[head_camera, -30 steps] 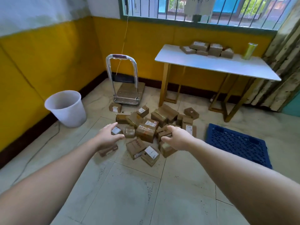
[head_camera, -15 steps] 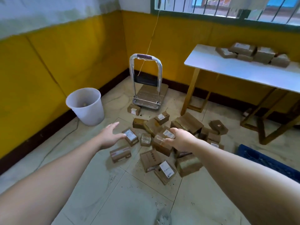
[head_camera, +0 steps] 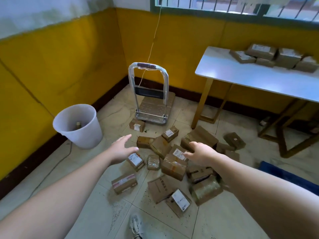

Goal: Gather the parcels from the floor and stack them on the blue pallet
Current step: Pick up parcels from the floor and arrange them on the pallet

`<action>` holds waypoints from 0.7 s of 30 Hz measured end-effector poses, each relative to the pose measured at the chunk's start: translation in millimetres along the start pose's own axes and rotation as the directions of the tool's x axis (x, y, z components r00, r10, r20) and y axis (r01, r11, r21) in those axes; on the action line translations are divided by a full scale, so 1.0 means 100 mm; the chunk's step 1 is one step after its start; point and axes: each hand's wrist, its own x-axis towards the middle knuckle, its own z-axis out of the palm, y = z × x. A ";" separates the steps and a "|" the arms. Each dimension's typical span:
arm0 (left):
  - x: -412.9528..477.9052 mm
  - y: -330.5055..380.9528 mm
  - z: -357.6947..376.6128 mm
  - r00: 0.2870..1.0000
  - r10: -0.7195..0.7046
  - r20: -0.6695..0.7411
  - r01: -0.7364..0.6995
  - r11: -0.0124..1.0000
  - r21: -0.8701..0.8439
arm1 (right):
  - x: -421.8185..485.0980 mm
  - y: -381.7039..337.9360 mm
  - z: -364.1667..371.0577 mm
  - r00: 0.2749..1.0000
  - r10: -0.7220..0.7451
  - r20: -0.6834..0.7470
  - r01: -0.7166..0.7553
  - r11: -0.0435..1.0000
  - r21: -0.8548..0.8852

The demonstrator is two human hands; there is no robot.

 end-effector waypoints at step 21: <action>1.78 1.24 0.52 0.892 0.299 0.340 -0.335 0.941 0.050 | 0.45 0.97 -0.25 0.884 0.459 -0.082 -0.432 0.873 0.227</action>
